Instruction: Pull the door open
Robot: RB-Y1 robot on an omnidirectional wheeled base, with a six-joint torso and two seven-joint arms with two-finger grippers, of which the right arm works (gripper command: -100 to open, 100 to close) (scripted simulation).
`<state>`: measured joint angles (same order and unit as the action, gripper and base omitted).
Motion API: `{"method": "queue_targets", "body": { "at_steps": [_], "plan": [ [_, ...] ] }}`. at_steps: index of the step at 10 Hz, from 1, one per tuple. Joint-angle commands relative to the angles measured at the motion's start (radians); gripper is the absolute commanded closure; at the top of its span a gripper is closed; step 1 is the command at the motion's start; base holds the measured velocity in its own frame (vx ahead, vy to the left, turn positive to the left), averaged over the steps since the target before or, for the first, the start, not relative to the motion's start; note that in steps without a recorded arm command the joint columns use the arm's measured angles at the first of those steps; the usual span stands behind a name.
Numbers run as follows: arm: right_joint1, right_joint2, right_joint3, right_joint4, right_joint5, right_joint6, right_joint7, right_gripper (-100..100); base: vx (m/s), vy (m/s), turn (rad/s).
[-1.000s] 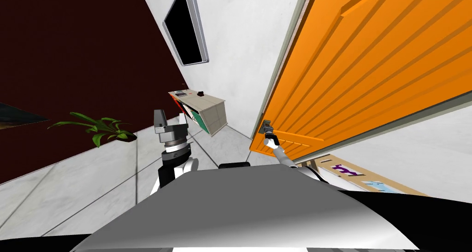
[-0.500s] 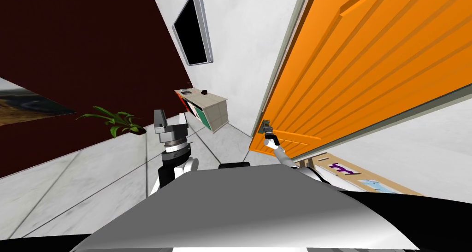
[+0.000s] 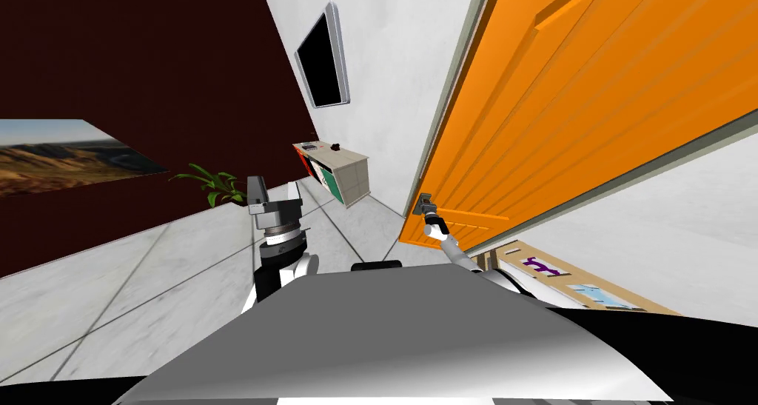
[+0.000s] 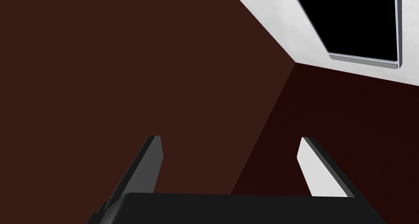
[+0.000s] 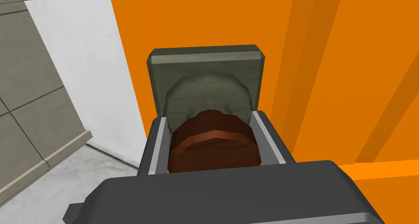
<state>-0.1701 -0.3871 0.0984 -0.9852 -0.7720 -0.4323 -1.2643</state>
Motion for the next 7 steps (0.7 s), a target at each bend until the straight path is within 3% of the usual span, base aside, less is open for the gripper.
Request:
{"method": "queue_targets", "body": {
  "at_steps": [1,3,4,5,7],
  "plan": [
    [0.003,-0.009,0.021,-0.010,0.003,-0.002,-0.018,100,-0.211,-0.070,0.122],
    [0.008,-0.018,0.038,-0.019,0.006,-0.002,-0.032,100,-0.209,-0.079,0.097],
    [0.006,-0.014,0.031,-0.017,0.005,-0.001,-0.025,100,-0.095,-0.023,0.035],
    [0.032,-0.045,0.067,-0.047,0.012,-0.012,-0.057,100,-0.042,0.005,-0.055],
    [0.063,-0.088,0.111,-0.087,0.020,-0.031,-0.097,100,-0.046,0.018,-0.107]
  ]
}}
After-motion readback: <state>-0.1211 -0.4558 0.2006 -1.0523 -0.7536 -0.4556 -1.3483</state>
